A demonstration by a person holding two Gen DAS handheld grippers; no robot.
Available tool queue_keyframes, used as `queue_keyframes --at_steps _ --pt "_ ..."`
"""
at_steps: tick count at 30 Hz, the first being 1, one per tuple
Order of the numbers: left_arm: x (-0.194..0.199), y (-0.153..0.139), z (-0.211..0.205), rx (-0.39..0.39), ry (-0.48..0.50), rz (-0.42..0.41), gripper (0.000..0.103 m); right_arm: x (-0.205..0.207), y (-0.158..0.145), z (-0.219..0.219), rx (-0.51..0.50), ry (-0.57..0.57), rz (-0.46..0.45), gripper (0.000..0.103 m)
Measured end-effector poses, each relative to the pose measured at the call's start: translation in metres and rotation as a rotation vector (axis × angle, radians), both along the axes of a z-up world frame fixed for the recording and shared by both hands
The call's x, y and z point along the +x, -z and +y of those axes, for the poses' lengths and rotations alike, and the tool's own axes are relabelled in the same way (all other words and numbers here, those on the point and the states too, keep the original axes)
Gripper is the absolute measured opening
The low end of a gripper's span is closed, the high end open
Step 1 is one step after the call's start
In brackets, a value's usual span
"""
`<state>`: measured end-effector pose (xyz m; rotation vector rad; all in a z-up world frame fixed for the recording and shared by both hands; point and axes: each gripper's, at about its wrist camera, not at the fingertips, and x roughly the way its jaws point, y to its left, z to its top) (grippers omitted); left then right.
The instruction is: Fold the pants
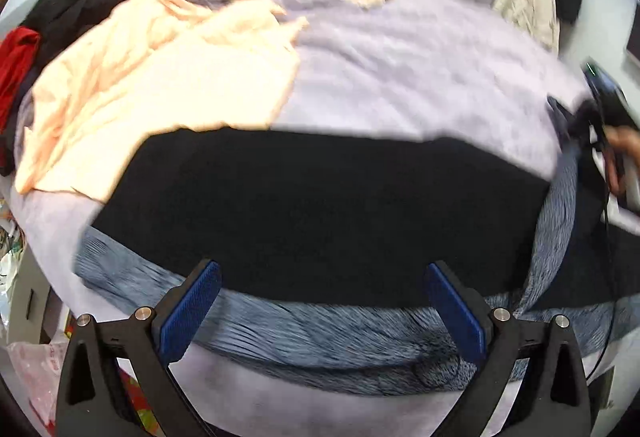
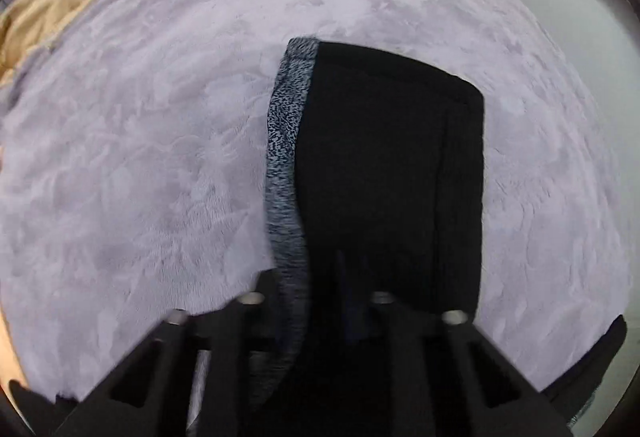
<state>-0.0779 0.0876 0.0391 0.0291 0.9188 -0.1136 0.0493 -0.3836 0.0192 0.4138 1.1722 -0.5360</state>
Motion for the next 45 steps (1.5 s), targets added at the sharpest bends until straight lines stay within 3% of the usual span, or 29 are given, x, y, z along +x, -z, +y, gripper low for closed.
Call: queue_keyframes --at_steps 3,5,7,9,10,12,14,17,19,21,22,23,24,25,28,30,32,34,37,39,41,43,44,45 --pt "0.016 -0.015 0.034 -0.061 -0.064 -0.016 0.102 -0.089 -0.043 -0.021 -0.006 0.054 -0.218 0.006" --pt "0.03 -0.008 0.052 -0.076 -0.109 0.029 0.102 -0.163 -0.063 -0.027 -0.037 0.095 -0.343 0.006" --pt "0.041 0.009 0.062 -0.11 -0.139 0.087 0.102 -0.236 -0.067 -0.03 -0.038 0.145 -0.431 0.007" --pt "0.05 0.037 0.062 -0.147 -0.139 0.186 0.102 -0.29 -0.054 -0.031 -0.019 0.149 -0.448 0.007" --pt "0.045 0.053 0.052 -0.098 -0.143 0.196 0.102 -0.302 -0.043 -0.033 -0.017 0.138 -0.431 0.009" --pt "0.037 0.06 0.028 0.073 -0.138 0.127 0.103 -0.315 -0.01 -0.039 0.045 0.114 -0.387 0.011" --pt "0.033 0.05 0.01 0.13 -0.149 0.105 0.103 -0.333 0.006 -0.053 0.148 0.129 -0.473 0.012" --pt "0.024 0.017 -0.016 0.031 -0.03 0.055 0.103 -0.343 0.011 -0.077 0.296 0.214 -0.603 0.033" --pt "0.015 0.004 -0.037 0.04 0.046 0.002 0.103 -0.35 0.012 -0.093 0.353 0.26 -0.718 0.069" --pt "0.016 0.01 -0.052 0.071 0.077 0.019 0.103 -0.348 0.017 -0.102 0.353 0.311 -0.795 0.074" --pt "0.02 0.017 -0.056 0.079 0.076 0.051 0.103 -0.35 0.016 -0.107 0.351 0.338 -0.812 0.071" --pt "0.026 0.028 -0.053 0.082 0.063 0.098 0.103 -0.353 0.012 -0.112 0.366 0.343 -0.831 0.06" --pt "0.033 0.038 -0.046 0.094 0.02 0.144 0.103 -0.358 0.006 -0.114 0.379 0.331 -0.844 0.013" --pt "0.036 0.044 -0.038 0.095 -0.038 0.171 0.103 -0.359 -0.002 -0.113 0.38 0.314 -0.837 0.006" --pt "0.028 0.03 0.008 -0.006 -0.186 0.136 0.103 -0.373 -0.041 -0.093 0.268 0.232 -0.838 0.006" --pt "0.025 0.024 0.031 -0.028 -0.223 0.114 0.103 -0.382 -0.064 -0.071 0.153 0.194 -0.81 0.006" --pt "0.031 0.033 0.047 -0.003 -0.236 0.156 0.103 -0.387 -0.069 -0.063 0.125 0.199 -0.786 0.006" --pt "0.037 0.046 0.056 -0.008 -0.213 0.198 0.103 -0.388 -0.051 -0.072 0.159 0.245 -0.728 0.006" --pt "0.04 0.042 0.047 0.039 -0.166 0.189 0.103 -0.372 0.008 -0.097 0.215 0.31 -0.602 0.005" --pt "0.04 0.033 0.043 0.034 -0.125 0.191 0.103 -0.374 0.029 -0.11 0.289 0.304 -0.623 0.006" --pt "0.032 0.017 0.04 -0.004 -0.066 0.135 0.103 -0.379 0.021 -0.115 0.316 0.281 -0.632 0.012" --pt "0.029 0.011 0.038 0.017 -0.058 0.092 0.103 -0.381 0.006 -0.112 0.21 0.245 -0.609 0.018" --pt "0.033 0.019 0.037 0.038 -0.071 0.113 0.103 -0.38 -0.002 -0.109 0.151 0.255 -0.578 0.02" --pt "0.039 0.033 0.038 0.061 -0.092 0.167 0.103 -0.382 -0.006 -0.108 0.101 0.307 -0.532 0.045"
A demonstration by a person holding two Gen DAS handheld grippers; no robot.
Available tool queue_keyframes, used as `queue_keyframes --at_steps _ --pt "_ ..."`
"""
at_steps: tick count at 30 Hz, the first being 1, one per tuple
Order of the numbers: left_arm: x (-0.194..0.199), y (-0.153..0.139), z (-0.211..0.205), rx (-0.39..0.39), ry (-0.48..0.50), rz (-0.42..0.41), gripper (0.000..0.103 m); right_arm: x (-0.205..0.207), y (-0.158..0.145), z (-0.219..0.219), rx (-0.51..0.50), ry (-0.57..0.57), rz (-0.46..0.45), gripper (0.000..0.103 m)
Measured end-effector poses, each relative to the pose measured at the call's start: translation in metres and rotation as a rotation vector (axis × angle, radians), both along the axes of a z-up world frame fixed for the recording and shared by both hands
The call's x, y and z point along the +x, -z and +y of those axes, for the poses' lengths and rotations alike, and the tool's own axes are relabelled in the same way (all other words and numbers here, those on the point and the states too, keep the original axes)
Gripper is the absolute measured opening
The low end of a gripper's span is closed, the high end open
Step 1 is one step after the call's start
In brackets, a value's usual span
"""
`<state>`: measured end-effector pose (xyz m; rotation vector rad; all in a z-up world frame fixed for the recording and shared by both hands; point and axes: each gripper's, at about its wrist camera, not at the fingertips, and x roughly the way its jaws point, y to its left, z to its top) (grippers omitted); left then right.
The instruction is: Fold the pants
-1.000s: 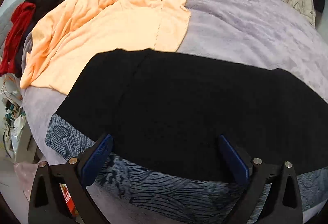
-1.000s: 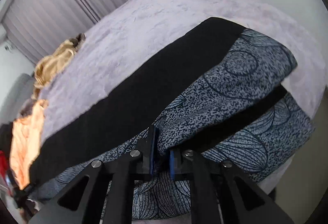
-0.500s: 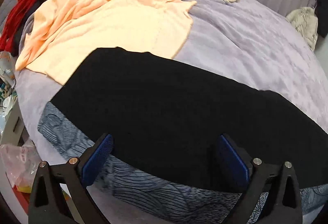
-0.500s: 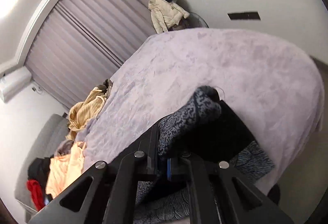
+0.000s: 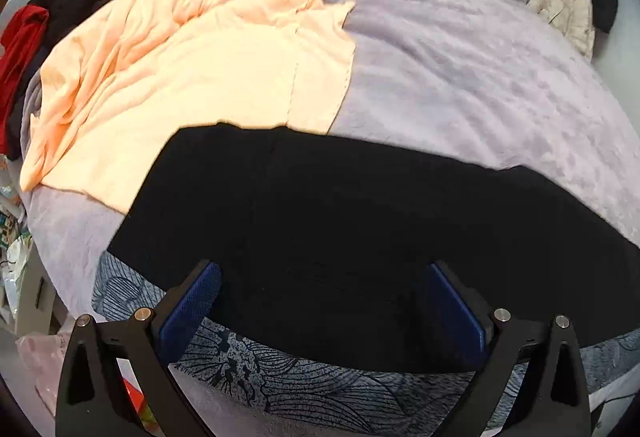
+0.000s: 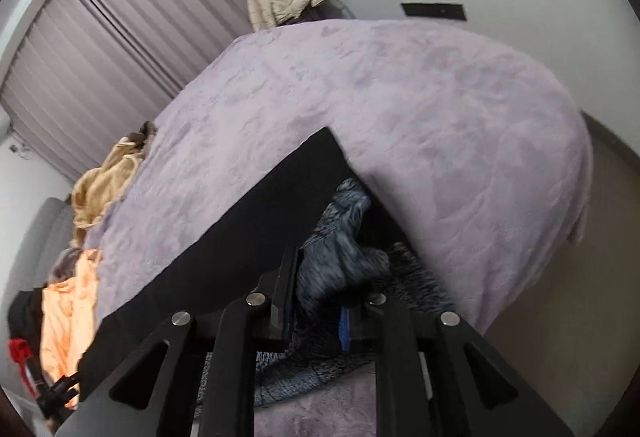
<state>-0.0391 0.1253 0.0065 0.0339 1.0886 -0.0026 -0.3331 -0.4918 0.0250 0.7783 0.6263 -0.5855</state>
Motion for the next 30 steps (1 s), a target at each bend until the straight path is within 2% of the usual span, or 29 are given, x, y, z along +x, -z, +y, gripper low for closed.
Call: queue_keyframes --at_steps 1,2,3,5,7,9,10,11,14,16,18,20,22,23,24,26,27,29,30 --pt "0.006 0.014 0.001 0.024 -0.037 0.053 0.103 -0.005 -0.002 -0.001 -0.018 0.091 0.079 0.081" --pt "0.006 0.018 0.005 0.002 -0.056 0.044 0.103 -0.013 -0.004 -0.002 -0.042 0.197 0.146 0.087" --pt "0.003 0.016 0.006 -0.006 -0.066 0.025 0.103 -0.022 -0.01 -0.001 -0.079 0.28 0.174 0.087" --pt "-0.004 0.008 0.0 0.04 -0.076 0.003 0.103 -0.026 -0.032 0.015 -0.199 0.268 0.143 0.087" --pt "-0.009 0.001 -0.017 0.086 -0.055 -0.02 0.103 0.0 -0.053 0.046 -0.363 0.156 0.177 0.087" --pt "-0.017 -0.002 -0.048 0.024 0.053 -0.024 0.103 0.039 -0.061 0.084 -0.475 -0.033 0.201 0.089" --pt "-0.024 -0.005 -0.069 -0.001 0.119 -0.036 0.103 0.06 -0.061 0.105 -0.491 -0.134 0.194 0.09" --pt "-0.03 -0.006 -0.09 0.006 0.171 -0.053 0.103 0.081 -0.057 0.125 -0.487 -0.235 0.186 0.09" --pt "-0.042 -0.001 -0.133 0.073 0.259 -0.068 0.103 0.136 -0.035 0.181 -0.43 -0.473 0.219 0.09" --pt "-0.047 0.006 -0.136 0.071 0.279 -0.056 0.103 0.157 -0.014 0.208 -0.413 -0.595 0.25 0.09" --pt "-0.043 0.014 -0.128 0.074 0.258 -0.042 0.103 0.168 0.005 0.223 -0.457 -0.642 0.338 0.091" --pt "-0.035 0.018 -0.107 0.07 0.188 -0.035 0.103 0.165 0.021 0.216 -0.456 -0.648 0.357 0.093" --pt "-0.031 0.02 -0.08 0.043 0.113 -0.034 0.103 0.156 0.021 0.199 -0.463 -0.564 0.375 0.103" --pt "-0.031 0.019 -0.067 0.033 0.078 -0.038 0.103 0.15 0.021 0.185 -0.472 -0.496 0.409 0.103" --pt "-0.029 0.019 -0.052 0.016 0.045 -0.037 0.103 0.146 0.024 0.17 -0.451 -0.446 0.429 0.103" --pt "-0.023 0.025 -0.039 -0.049 0.026 -0.001 0.103 0.136 0.026 0.145 -0.372 -0.39 0.4 0.102" --pt "-0.021 0.026 -0.041 -0.039 0.019 0.009 0.103 0.132 0.024 0.139 -0.375 -0.366 0.409 0.103" --pt "-0.02 0.023 -0.064 0.056 0.01 -0.018 0.103 0.132 0.016 0.139 -0.403 -0.33 0.425 0.103" --pt "-0.023 0.019 -0.079 0.057 0.042 -0.035 0.103 0.132 0.008 0.143 -0.396 -0.328 0.372 0.103"
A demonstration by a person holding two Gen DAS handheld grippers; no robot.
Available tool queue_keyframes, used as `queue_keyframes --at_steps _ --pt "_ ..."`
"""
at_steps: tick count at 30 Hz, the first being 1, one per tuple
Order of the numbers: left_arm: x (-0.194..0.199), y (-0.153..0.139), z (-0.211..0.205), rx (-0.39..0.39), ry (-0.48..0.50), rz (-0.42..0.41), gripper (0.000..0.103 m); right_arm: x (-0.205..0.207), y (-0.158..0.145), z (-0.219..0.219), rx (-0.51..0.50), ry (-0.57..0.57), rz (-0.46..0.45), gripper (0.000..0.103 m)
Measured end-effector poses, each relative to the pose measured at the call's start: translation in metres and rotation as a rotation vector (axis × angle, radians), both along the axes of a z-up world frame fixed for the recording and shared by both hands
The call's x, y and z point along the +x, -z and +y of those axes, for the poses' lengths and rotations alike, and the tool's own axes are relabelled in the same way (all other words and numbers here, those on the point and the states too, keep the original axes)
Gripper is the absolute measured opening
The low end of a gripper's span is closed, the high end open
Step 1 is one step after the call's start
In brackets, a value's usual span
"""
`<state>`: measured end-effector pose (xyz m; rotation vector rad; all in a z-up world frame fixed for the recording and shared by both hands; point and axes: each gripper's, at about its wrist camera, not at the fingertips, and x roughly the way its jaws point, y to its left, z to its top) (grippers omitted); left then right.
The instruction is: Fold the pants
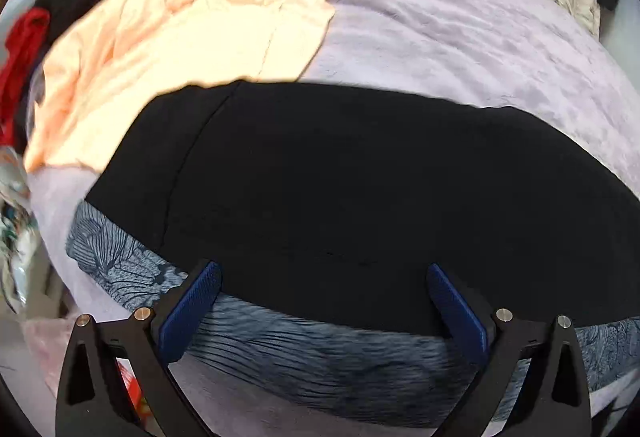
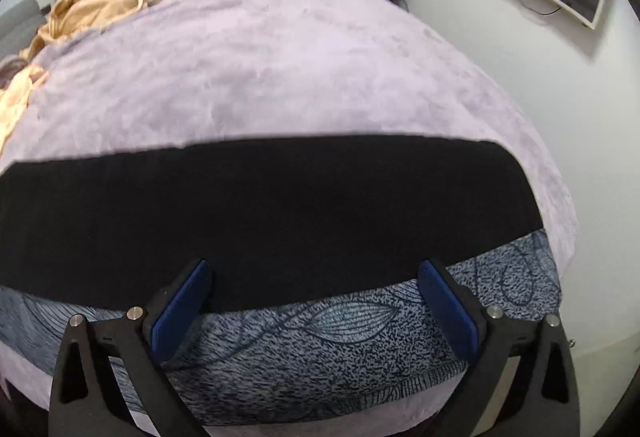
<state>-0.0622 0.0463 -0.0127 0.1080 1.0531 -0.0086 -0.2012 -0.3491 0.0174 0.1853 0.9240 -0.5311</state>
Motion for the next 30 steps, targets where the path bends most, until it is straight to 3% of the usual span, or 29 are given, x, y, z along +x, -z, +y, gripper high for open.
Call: queue_keyframes --at_steps 2,4,7,10,12,15,20,23,27,30 --pt "-0.007 -0.005 -0.034 -0.093 0.103 0.005 0.103 0.007 -0.015 0.011 0.053 -0.034 -0.106 0.103" --pt "-0.012 -0.004 -0.073 -0.134 0.173 0.026 0.103 0.029 -0.021 0.026 0.077 -0.069 -0.112 0.103" --pt "-0.017 0.003 -0.13 -0.104 0.276 0.036 0.103 0.073 -0.017 0.057 0.107 -0.169 -0.054 0.103" --pt "-0.016 0.014 -0.16 0.0 0.285 0.028 0.103 0.102 -0.004 0.084 0.06 -0.239 0.018 0.103" --pt "-0.017 0.018 -0.155 0.004 0.271 0.051 0.103 0.107 0.012 0.082 0.037 -0.219 0.085 0.103" --pt "-0.021 0.009 -0.124 -0.013 0.242 0.057 0.103 0.09 0.014 0.042 0.044 -0.119 0.062 0.103" --pt "-0.028 0.007 -0.075 -0.046 0.21 0.049 0.103 0.043 0.012 -0.062 -0.042 0.209 0.075 0.103" --pt "-0.033 0.005 -0.062 -0.008 0.165 0.021 0.103 0.011 0.013 -0.102 0.029 0.293 0.042 0.103" --pt "-0.036 0.002 -0.062 -0.009 0.132 0.006 0.103 0.0 0.003 -0.095 0.043 0.373 0.017 0.103" --pt "-0.014 -0.009 -0.072 -0.103 0.136 0.023 0.103 0.025 -0.011 -0.045 0.045 0.251 -0.051 0.103"
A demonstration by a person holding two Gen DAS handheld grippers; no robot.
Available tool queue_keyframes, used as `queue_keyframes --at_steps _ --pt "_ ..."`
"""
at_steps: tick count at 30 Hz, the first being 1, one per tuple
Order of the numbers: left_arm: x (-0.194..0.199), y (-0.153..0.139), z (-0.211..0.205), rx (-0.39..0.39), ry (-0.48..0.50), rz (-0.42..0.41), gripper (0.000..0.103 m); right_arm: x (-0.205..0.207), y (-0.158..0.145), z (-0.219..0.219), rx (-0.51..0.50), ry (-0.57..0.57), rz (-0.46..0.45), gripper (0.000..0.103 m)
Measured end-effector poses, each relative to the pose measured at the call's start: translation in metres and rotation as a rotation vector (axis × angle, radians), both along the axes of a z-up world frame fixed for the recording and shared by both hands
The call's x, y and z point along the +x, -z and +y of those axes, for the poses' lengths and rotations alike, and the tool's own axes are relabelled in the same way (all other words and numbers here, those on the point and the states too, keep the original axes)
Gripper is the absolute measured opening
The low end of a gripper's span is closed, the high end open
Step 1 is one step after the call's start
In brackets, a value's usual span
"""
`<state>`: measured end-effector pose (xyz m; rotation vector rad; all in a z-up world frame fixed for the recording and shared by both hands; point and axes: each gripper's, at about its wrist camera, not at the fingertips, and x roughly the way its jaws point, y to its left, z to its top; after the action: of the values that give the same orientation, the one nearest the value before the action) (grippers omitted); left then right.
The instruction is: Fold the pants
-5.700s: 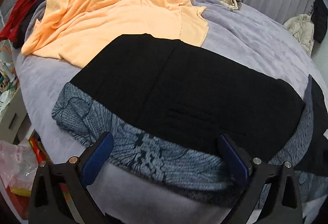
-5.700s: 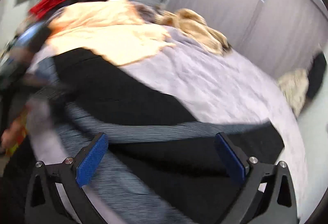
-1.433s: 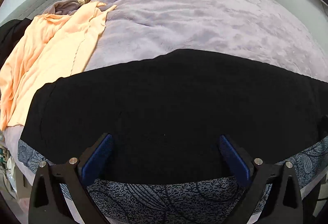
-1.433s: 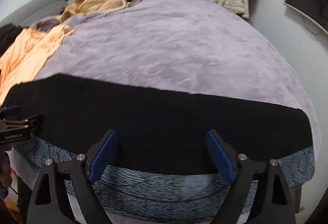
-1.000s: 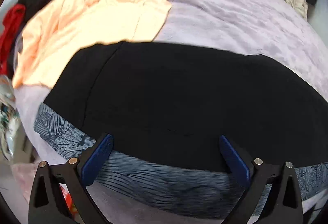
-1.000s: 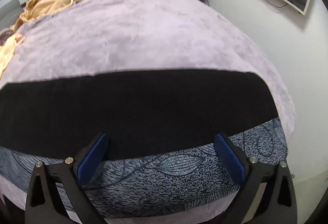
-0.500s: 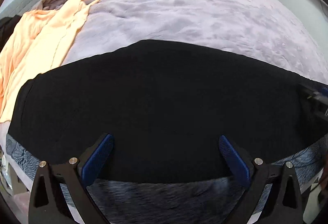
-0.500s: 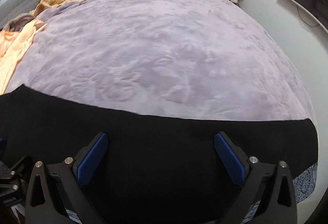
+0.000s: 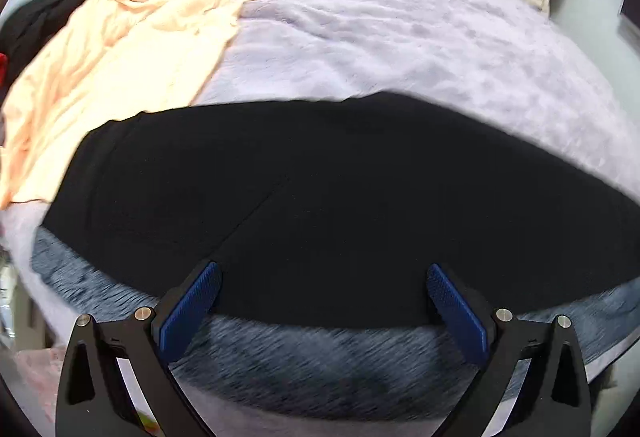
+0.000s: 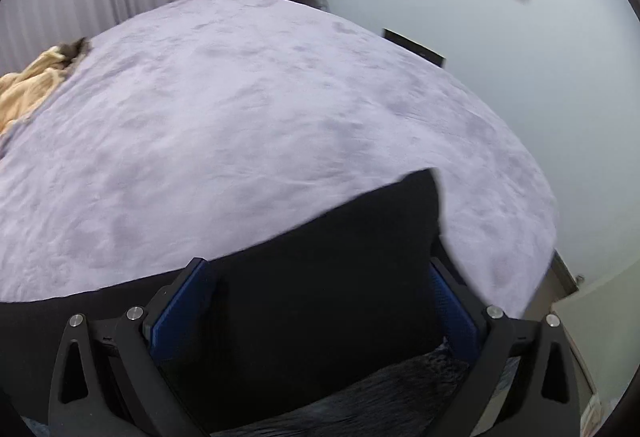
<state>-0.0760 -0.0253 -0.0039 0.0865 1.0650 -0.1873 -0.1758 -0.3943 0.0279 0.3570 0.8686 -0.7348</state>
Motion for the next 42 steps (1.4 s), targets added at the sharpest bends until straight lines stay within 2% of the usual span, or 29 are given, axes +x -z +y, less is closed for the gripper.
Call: queue_keyframes --at_steps 2,4,6,8,9,11,13,15,17,19,21,23,25,26,28,30,32,35,37,39,42 --pt "0.025 -0.009 -0.016 -0.05 -0.006 -0.001 0.103 0.029 -0.001 0.039 -0.047 -0.102 -0.007 0.103" --pt "0.044 -0.014 -0.047 -0.042 0.014 -0.011 0.103 0.06 0.003 0.076 -0.123 -0.2 0.046 0.103" --pt "0.058 -0.012 -0.082 0.008 0.039 -0.028 0.103 0.076 0.006 0.096 -0.151 -0.232 0.06 0.103" --pt "0.063 -0.005 -0.115 0.102 0.062 -0.034 0.103 0.08 0.007 0.106 -0.145 -0.24 0.085 0.103" --pt "0.063 -0.003 -0.123 0.125 0.076 -0.039 0.103 0.078 0.004 0.109 -0.179 -0.236 0.1 0.103" --pt "0.061 0.0 -0.134 0.139 0.111 -0.063 0.103 0.061 -0.006 0.109 -0.303 -0.182 0.112 0.103" --pt "0.064 0.014 -0.113 0.176 0.13 -0.068 0.103 0.042 -0.01 0.089 -0.387 -0.085 0.132 0.103" --pt "0.069 0.025 -0.101 0.134 0.131 -0.039 0.103 0.014 -0.008 0.048 -0.388 0.037 0.179 0.103" --pt "0.067 0.016 -0.095 0.078 0.109 -0.008 0.103 -0.018 -0.006 0.007 -0.364 0.153 0.203 0.103" --pt "0.071 0.02 -0.091 0.074 0.112 0.0 0.103 -0.05 -0.009 -0.022 -0.332 0.246 0.195 0.103" --pt "0.068 0.015 -0.09 0.076 0.105 0.0 0.103 -0.079 -0.018 -0.032 -0.288 0.286 0.112 0.103" --pt "0.065 0.008 -0.094 0.056 0.093 -0.014 0.103 -0.089 -0.027 -0.018 -0.227 0.188 -0.026 0.103" --pt "0.061 0.001 -0.106 0.016 0.122 -0.019 0.103 -0.074 -0.025 0.008 -0.168 0.014 -0.078 0.103" --pt "0.06 -0.001 -0.115 0.004 0.142 -0.023 0.103 -0.058 -0.019 0.024 -0.136 -0.104 -0.089 0.103" --pt "0.059 0.0 -0.134 0.042 0.179 -0.03 0.103 -0.023 -0.004 0.053 -0.086 -0.289 -0.079 0.103" --pt "0.062 0.011 -0.148 0.122 0.186 -0.032 0.103 0.005 0.004 0.07 -0.144 -0.369 -0.071 0.103" --pt "0.062 0.017 -0.146 0.133 0.192 -0.04 0.103 0.031 0.015 0.067 -0.163 -0.398 -0.007 0.103" --pt "0.061 0.017 -0.128 0.114 0.179 -0.035 0.103 0.045 0.03 0.031 -0.113 -0.328 0.075 0.103" --pt "0.065 0.018 -0.114 0.09 0.161 -0.02 0.103 0.035 0.033 -0.001 -0.091 -0.232 0.088 0.103" --pt "0.066 0.018 -0.099 0.064 0.15 -0.004 0.103 0.015 0.033 -0.031 -0.124 -0.105 0.12 0.102" --pt "0.06 0.014 -0.084 0.056 0.125 0.003 0.103 -0.017 0.025 -0.062 -0.15 0.022 0.133 0.103"
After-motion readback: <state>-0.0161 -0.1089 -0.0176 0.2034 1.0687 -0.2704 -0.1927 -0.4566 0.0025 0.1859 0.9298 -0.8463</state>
